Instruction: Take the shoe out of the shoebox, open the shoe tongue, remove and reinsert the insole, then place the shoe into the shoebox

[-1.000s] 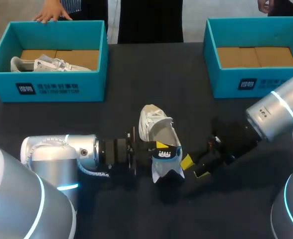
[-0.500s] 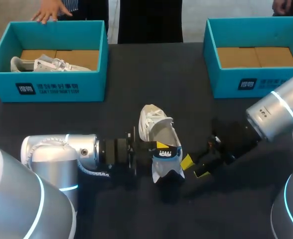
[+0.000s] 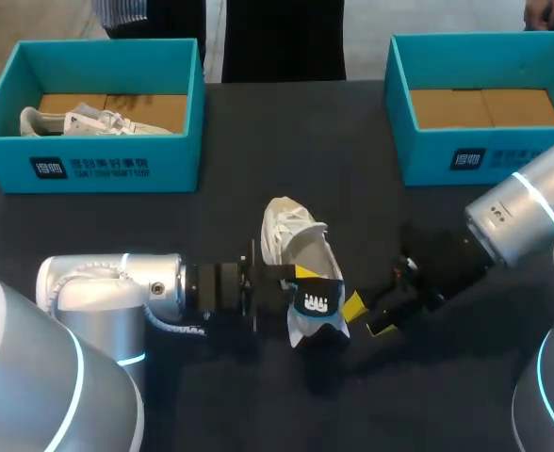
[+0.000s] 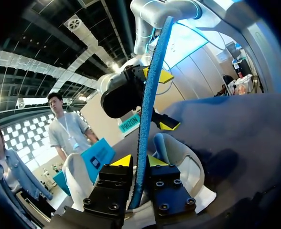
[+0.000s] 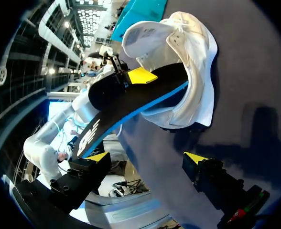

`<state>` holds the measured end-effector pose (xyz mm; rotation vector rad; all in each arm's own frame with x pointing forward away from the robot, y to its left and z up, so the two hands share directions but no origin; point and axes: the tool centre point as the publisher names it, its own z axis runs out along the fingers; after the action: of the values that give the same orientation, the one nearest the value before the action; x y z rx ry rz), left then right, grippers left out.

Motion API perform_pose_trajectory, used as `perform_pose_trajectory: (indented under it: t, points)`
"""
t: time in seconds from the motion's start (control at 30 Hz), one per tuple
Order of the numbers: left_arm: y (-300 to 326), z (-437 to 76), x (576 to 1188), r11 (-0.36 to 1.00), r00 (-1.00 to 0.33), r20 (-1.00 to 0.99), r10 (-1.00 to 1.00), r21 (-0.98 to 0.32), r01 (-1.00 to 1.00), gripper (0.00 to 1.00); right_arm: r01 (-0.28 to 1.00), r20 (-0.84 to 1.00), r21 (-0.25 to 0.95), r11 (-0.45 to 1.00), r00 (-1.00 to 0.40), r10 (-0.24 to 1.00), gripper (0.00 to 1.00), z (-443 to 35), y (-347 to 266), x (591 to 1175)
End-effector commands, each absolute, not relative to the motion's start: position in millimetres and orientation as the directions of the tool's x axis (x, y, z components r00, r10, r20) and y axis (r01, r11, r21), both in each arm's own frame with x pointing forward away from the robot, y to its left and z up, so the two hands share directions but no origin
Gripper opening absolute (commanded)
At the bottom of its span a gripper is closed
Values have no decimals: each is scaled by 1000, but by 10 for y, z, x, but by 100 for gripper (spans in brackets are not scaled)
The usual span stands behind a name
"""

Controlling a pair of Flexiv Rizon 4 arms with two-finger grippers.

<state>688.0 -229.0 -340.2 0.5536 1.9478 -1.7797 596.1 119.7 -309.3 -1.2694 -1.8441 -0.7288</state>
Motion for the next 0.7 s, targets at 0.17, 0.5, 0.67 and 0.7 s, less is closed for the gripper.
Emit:
perform_pose_trajectory:
  t: [0.17,0.5,0.67,0.7]
  points:
    - [-2292,-3351,6794,95,-819,-574,3,-815,572,24,940,838,32,339,-210,503,100,-3094,1204,5953]
    - [-2290,-3275,6740,94,-809,-588,2,-805,586,25,940,838,32,339,-210,503,100,-3094,1204,5953]
    - [-2280,-3260,6721,95,-808,-589,4,-804,587,27,940,838,32,339,-210,503,100,-3094,1204,5953]
    - [-2277,-3253,6717,95,-807,-590,4,-804,588,27,940,838,32,339,-210,503,100,-3094,1204,5953]
